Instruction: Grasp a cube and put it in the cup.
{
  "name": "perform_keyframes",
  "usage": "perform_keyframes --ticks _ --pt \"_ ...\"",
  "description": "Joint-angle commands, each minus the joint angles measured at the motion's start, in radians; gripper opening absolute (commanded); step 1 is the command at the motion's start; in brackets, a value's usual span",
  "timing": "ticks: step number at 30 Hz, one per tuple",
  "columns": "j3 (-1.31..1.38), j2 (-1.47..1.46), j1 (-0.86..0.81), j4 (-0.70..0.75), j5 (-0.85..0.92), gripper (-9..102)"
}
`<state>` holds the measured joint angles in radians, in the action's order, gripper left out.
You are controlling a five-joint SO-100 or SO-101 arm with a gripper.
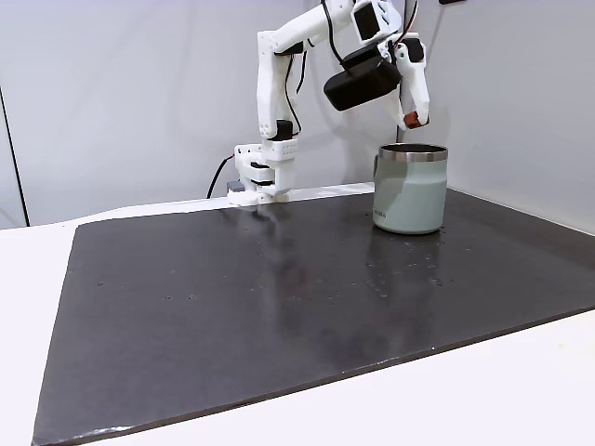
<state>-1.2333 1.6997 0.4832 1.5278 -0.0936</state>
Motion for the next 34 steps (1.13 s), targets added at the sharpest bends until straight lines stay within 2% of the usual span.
perform_keyframes --ticks 1,10,11,14,17,34 --pt "0.057 -0.002 0.034 0.011 0.035 0" --pt "0.037 -0.003 0.051 0.048 0.057 0" --pt "0.034 -0.003 0.051 0.052 0.057 3" --pt "0.012 -0.008 0.052 0.060 0.061 22" --pt "0.009 -0.017 0.055 0.072 0.057 31" --pt "0.009 -0.012 0.054 0.071 0.052 30"
